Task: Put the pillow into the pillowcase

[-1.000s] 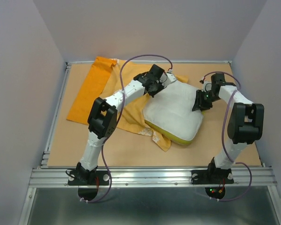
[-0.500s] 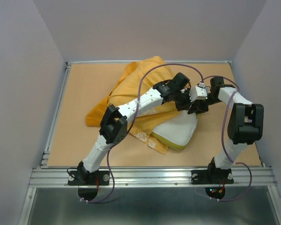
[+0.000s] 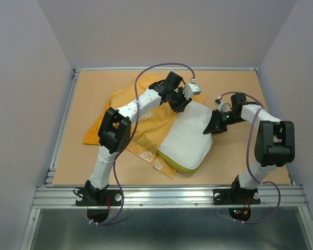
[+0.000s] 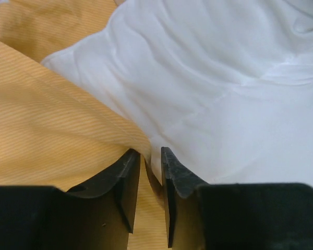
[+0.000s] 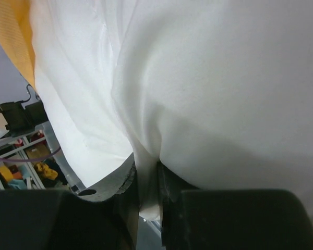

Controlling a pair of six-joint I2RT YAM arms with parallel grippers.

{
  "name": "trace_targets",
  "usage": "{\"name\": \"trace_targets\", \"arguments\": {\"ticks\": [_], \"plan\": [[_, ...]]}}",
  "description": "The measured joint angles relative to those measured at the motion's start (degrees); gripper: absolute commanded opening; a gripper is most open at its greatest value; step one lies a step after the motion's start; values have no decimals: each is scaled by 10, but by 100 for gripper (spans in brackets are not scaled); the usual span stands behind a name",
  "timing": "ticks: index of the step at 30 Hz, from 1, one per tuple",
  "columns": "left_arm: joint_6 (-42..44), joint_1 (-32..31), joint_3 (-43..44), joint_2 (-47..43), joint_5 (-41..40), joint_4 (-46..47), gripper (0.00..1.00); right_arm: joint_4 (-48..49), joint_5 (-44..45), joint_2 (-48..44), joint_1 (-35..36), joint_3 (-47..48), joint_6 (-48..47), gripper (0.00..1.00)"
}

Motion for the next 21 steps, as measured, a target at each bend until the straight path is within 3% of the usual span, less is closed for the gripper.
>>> {"name": "trace_targets", "arguments": {"ticks": [1, 4, 8, 12, 14, 17, 21], "plan": [[0, 0, 0, -5, -3, 1, 50, 1, -3, 0, 2, -2, -1, 1], [-9, -9, -15, -32, -31, 25, 59, 2, -9, -2, 3, -4, -5, 1], [-18, -19, -5, -59, -102, 51, 60, 3, -8, -18, 3, -8, -14, 1], [-25, -4, 88, -33, -169, 48, 61, 5, 6, -43, 3, -21, -30, 0], [-40, 17, 104, -29, -177, 55, 67, 2, 34, -55, 2, -23, -40, 1], [-65, 76, 98, -30, -167, 61, 68, -1, 72, -71, -6, -23, -64, 1], [-77, 191, 35, -54, -161, 61, 69, -17, 118, -73, -59, -11, -106, 0]]}}
